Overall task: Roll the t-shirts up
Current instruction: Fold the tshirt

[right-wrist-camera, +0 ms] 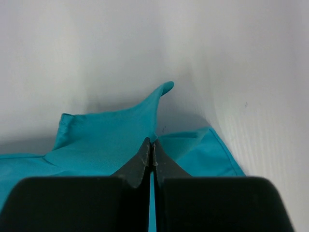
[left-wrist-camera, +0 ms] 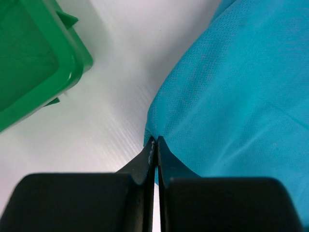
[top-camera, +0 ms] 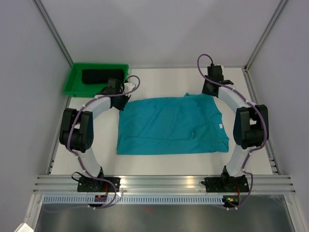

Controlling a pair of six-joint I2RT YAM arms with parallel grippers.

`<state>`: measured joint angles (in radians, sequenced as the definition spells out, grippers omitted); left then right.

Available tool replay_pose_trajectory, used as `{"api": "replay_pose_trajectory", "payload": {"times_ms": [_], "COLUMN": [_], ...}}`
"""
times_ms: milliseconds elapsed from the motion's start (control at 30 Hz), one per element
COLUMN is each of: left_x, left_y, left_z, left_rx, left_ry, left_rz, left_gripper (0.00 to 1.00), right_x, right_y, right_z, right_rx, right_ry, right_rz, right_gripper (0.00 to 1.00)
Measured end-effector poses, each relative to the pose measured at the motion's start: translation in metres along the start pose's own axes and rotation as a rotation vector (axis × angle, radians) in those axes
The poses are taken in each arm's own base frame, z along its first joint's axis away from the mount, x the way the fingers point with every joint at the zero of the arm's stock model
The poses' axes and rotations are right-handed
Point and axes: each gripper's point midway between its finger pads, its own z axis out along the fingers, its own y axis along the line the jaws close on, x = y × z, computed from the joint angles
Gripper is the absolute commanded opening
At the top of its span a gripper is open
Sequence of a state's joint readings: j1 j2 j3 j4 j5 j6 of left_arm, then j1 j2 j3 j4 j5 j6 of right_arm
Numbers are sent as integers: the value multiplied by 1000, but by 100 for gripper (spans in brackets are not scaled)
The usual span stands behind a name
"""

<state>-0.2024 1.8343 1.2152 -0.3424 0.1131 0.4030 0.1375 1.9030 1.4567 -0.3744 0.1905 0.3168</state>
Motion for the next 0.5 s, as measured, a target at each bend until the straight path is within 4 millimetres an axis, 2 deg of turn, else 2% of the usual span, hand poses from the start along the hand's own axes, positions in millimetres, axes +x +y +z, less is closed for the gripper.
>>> {"api": "replay_pose_trajectory", "payload": {"times_ms": [100, 233, 500], "left_x": [-5, -1, 35], "left_y": [1, -1, -19], "left_z": [-12, -29, -48], "left_rx": [-14, -25, -6], "left_ry": [-32, -59, -46], "left_rz": [21, 55, 119], "left_gripper": [2, 2, 2], "right_x": [9, 33, 76], "right_y": [-8, -19, -38], "right_z": [-23, -43, -72], "right_rx": [-8, -6, -9], "right_ry": [-22, -15, -14], "right_rz": [5, 5, 29], "right_gripper": [0, 0, 0]}}
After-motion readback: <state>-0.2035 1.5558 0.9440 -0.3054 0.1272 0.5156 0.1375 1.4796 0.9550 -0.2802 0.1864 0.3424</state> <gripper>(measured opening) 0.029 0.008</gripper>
